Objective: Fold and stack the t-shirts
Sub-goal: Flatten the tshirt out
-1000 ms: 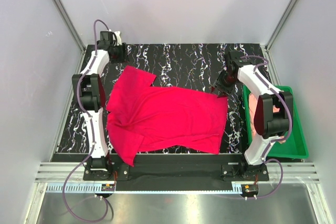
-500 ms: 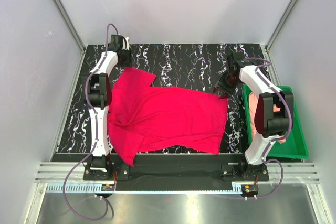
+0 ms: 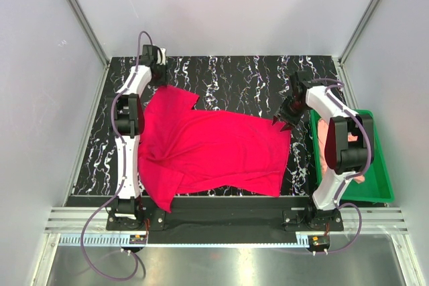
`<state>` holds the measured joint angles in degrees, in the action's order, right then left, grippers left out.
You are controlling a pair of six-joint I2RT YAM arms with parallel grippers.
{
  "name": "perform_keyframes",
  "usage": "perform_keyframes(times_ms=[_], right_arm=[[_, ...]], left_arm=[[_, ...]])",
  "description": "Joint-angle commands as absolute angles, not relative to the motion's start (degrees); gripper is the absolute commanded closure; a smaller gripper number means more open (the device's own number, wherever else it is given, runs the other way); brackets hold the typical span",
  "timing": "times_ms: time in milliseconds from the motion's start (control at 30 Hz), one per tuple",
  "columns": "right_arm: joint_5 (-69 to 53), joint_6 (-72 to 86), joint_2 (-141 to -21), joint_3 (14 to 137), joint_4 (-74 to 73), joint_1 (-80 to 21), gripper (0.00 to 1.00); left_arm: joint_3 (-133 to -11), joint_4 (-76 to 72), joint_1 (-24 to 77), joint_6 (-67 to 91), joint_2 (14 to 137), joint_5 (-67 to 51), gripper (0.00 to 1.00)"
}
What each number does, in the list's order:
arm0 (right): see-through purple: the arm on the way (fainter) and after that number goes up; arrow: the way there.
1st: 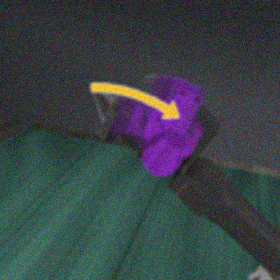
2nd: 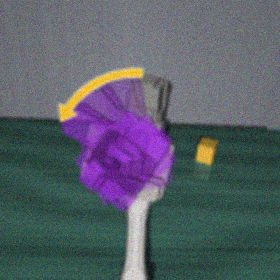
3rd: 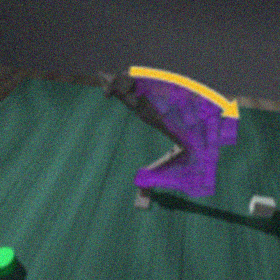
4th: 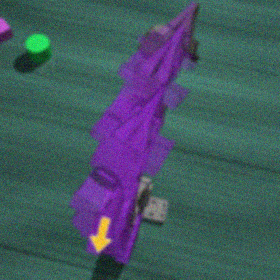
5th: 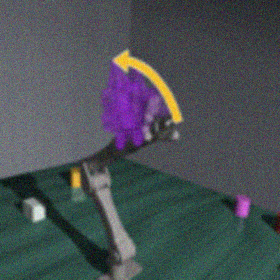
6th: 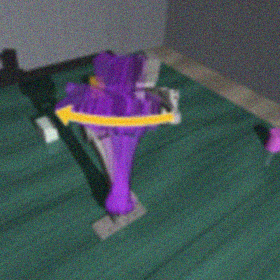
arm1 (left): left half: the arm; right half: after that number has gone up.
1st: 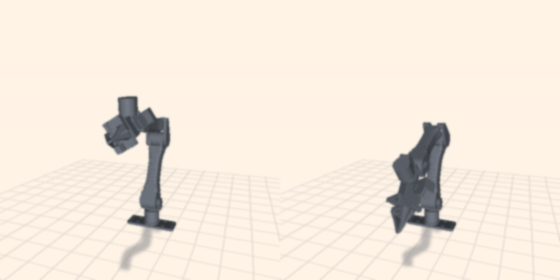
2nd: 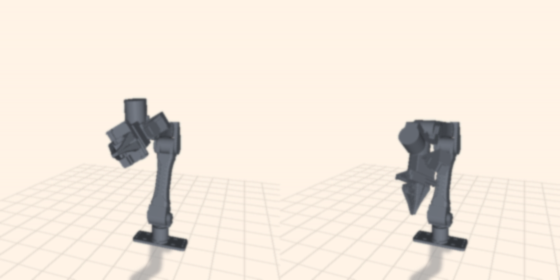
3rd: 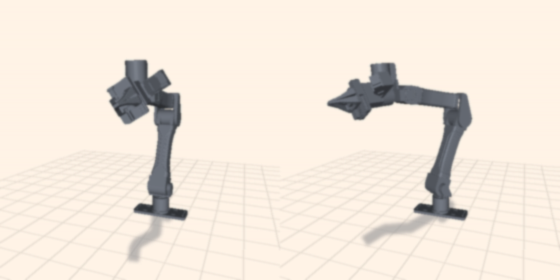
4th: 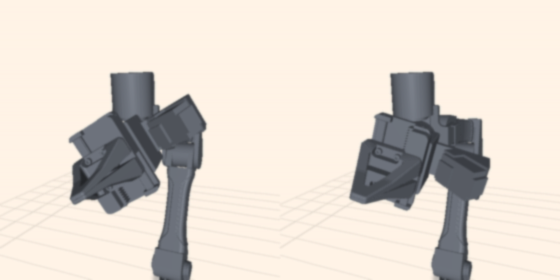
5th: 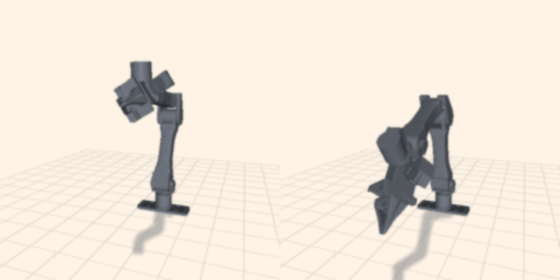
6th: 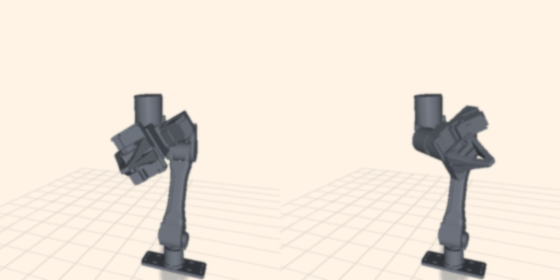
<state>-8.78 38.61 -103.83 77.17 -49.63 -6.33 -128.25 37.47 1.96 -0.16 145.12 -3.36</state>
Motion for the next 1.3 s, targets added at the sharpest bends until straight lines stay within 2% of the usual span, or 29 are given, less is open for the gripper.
perform_keyframes(times_ms=[0, 133, 167, 200, 533, 733, 833, 1267], right_arm=[[-9.9, 38.2, -104.7, 78.9, -49.1, -5.1, 0.51], [-11.8, 39.5, -106.3, 81.6, -49.4, -3.8, 0.51], [-11.5, 39.5, -107.0, 82.1, -49.6, -3.7, 0.51], [-10.6, 40.1, -107.5, 83.5, -50.1, -3.5, 0.51], [-0.5, 53.8, -116.5, 91.2, -56.0, -1.8, 0.58], [7.0, 61.3, -117.6, 92.1, -55.8, -1.8, 0.48], [8.4, 63.9, -119.4, 93.8, -57.7, -2.0, 0.47], [7.2, 71.4, -123.7, 94.0, -59.6, -2.1, 0.54]], left_arm=[[-130.3, 39.9, 1.6, -2.4, 146.5, -5.3, 0.62], [-130.8, 41.7, 1.0, -3.0, 147.6, -8.1, 0.71], [-130.6, 42.0, 0.9, -2.9, 147.7, -8.5, 0.75], [-129.9, 41.8, 0.7, -2.7, 147.6, -8.5, 0.84], [-125.5, 36.9, 1.1, -0.2, 139.7, -6.6, 0.98], [-121.4, 34.7, 1.7, 2.1, 134.4, -7.2, 1.00], [-120.3, 34.1, 1.9, 3.0, 133.2, -8.3, 1.00], [-123.0, 34.6, 2.0, 5.2, 131.4, -11.0, 1.00]])
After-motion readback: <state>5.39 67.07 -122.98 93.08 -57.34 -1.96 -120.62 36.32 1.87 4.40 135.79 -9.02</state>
